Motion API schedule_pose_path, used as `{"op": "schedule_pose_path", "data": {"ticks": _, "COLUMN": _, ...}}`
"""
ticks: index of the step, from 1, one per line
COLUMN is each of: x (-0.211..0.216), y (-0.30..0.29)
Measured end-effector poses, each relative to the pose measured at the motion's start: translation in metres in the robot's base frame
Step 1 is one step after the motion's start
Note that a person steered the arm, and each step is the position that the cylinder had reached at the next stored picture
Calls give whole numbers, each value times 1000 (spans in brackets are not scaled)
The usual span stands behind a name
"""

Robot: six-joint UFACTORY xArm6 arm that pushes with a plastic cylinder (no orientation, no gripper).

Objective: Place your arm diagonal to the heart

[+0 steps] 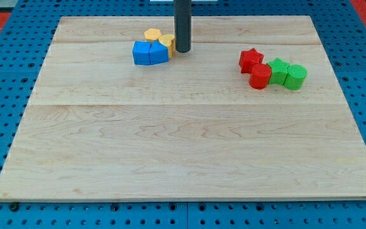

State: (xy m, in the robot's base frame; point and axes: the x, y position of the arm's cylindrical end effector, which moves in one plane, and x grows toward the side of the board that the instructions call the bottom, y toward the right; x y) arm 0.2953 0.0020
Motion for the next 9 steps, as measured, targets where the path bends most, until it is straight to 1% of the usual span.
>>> {"op": "schedule_pose_path", "data": {"ticks": 5, "x": -1, "y": 26}}
{"op": "schedule_pose_path", "data": {"ticks": 6, "x": -3, "y": 55}}
{"op": "schedule_pose_path", "data": {"ticks": 8, "x": -30, "y": 63}}
{"op": "schedule_pose_path", "data": {"ticks": 9, "x": -35, "y": 63}}
